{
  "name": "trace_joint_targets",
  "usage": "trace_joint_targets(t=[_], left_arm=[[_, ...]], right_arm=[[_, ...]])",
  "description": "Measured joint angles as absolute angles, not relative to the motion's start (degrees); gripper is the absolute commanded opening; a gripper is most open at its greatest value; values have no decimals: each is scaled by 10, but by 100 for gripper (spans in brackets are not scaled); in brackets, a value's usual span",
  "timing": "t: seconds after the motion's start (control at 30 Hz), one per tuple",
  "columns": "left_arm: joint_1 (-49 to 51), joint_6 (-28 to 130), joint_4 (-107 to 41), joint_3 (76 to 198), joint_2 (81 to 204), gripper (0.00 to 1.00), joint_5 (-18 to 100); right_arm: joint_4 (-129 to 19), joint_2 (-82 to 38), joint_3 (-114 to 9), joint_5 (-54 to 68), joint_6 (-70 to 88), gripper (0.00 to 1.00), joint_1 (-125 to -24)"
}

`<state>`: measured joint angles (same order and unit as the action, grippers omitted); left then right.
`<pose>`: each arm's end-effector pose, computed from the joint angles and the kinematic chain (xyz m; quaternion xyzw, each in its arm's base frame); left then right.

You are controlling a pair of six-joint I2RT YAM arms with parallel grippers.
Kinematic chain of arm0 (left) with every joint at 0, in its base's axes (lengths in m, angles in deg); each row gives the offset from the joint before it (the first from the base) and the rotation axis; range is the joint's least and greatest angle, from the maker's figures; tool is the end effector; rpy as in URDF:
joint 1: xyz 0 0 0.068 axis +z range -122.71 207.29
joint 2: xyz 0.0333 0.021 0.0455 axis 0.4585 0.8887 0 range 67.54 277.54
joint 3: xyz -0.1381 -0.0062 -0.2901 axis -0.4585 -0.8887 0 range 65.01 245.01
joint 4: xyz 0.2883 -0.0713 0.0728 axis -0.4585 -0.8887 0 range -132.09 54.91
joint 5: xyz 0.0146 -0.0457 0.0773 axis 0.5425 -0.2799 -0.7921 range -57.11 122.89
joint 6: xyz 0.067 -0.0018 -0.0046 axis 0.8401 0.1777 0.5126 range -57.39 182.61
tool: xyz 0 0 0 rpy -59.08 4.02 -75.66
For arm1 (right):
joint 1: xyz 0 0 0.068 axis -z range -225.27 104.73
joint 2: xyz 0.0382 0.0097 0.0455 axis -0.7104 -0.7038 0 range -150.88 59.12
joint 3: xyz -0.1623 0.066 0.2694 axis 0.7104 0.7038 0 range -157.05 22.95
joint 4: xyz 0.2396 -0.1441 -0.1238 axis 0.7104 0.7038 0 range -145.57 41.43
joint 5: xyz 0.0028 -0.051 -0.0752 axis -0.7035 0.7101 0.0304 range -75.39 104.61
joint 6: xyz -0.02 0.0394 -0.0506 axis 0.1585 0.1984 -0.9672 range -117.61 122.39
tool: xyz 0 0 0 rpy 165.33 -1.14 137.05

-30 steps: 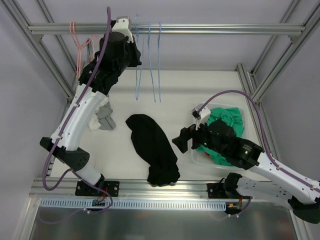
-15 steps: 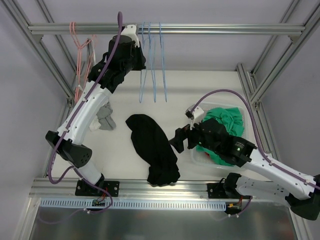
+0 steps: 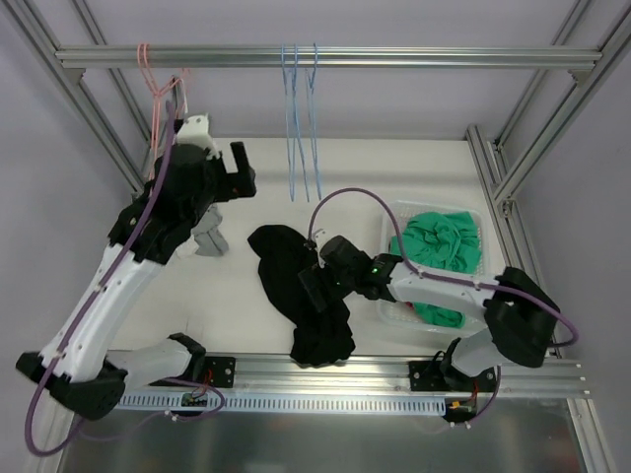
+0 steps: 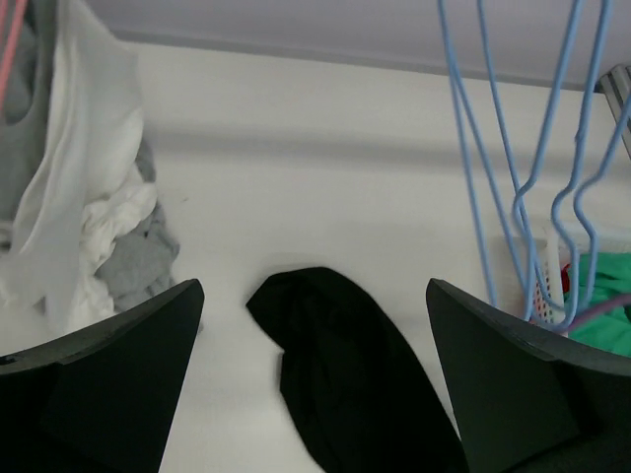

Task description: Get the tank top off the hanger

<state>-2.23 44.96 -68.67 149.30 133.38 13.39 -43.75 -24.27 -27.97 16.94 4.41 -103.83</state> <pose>0.2434 -0.1172 0.5166 -0.0215 0.7890 -0.1164 0.6028 0.1862 0.3005 0.2302 -0.4295 0.8151 0.1797 0.3447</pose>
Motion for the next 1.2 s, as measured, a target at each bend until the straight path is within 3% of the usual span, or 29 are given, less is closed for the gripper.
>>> trace_joint_targets(t=[0.3,0.33,0.4,0.5,0.7,0.93,1.2], left_arm=[[-22,436,-702,1297,1074,99,99],[-22,438,-701,1279,1054,99,101],[-22,444,-707,1253,1027,99,107],[-22,459,-711,1206,986,99,124],[-22,471,-721,1117,902,99,139],[-22,466,-723,1106,869,99,122],[-22,466,-723,1106,870,99,114]], right_arm=[[-445,-410,-357,218,83,97,-1086],[-444,-419,-367,236,88,75,-1095],[-444,-441,-386,280,96,49,-1111],[-462,-454,-394,329,113,0,-1130],[-480,-401,-342,365,112,0,-1135],[-417,-112,-316,420,84,0,-1137],[-303,74,-404,504,28,0,-1128]])
